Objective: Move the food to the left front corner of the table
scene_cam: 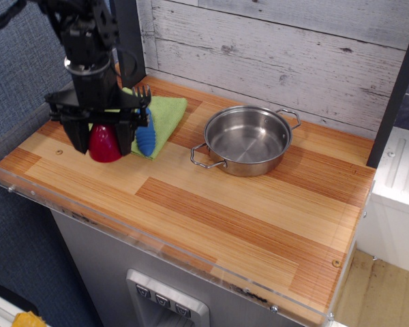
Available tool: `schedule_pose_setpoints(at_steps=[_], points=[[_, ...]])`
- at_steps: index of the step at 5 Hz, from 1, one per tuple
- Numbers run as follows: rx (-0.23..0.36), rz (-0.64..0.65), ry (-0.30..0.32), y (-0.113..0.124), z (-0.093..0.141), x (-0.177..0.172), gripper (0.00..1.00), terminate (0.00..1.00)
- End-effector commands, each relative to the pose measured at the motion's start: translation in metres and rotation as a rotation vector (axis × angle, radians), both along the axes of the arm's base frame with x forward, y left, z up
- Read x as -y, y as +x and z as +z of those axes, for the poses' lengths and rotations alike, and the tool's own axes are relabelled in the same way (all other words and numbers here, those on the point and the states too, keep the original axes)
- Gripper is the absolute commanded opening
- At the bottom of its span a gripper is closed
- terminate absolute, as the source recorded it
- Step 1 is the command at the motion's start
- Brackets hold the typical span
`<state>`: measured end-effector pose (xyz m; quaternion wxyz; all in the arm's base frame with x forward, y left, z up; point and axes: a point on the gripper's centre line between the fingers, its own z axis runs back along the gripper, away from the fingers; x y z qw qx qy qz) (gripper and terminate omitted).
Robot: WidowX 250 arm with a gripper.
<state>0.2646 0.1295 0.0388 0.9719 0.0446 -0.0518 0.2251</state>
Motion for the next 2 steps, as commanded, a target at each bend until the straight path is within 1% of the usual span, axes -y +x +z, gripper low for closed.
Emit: schedule_pose_setpoints(at_steps=[1,2], points=[[0.005,0.068,0.017,-0.0237,-0.0069,-0.0259,0.0,0.0],[-0.002,0.101,0.006,-0.0298,-0.0131,-0.0331,0.0,0.0]])
